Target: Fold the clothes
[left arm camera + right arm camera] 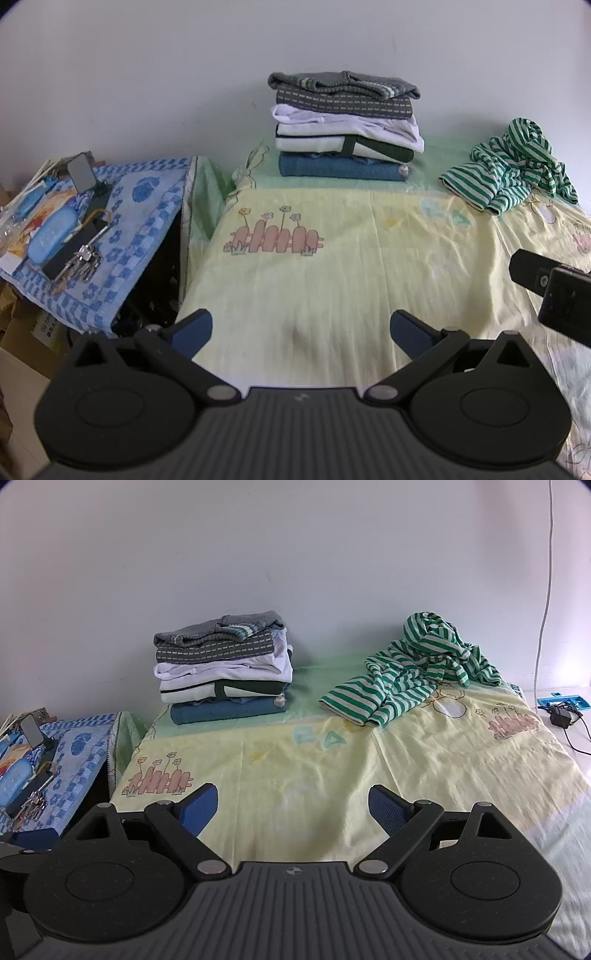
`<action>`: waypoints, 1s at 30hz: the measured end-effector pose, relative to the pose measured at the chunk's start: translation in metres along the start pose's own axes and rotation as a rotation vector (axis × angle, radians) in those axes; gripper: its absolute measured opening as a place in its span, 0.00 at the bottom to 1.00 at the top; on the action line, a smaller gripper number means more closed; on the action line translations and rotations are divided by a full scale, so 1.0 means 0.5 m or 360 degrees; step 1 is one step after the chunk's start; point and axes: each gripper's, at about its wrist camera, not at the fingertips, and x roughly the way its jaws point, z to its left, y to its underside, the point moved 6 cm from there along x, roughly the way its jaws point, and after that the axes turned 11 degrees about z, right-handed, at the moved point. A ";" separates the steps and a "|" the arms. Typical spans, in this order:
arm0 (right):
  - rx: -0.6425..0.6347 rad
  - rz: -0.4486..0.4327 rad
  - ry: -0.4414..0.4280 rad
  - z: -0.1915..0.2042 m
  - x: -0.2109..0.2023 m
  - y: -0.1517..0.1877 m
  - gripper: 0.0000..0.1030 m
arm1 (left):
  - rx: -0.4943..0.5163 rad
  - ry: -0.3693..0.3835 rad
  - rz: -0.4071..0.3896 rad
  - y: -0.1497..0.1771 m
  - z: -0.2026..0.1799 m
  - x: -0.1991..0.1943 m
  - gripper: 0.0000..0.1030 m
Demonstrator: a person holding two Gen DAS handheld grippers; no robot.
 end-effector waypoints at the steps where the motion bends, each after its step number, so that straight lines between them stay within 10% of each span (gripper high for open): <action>1: -0.0005 0.0003 -0.0002 0.002 0.001 0.000 0.88 | -0.0001 -0.0001 0.0004 0.000 0.000 0.001 0.99; 30: -0.0043 0.0025 0.0006 0.010 0.012 0.006 0.88 | -0.0015 -0.0009 0.0022 0.008 0.003 0.005 0.99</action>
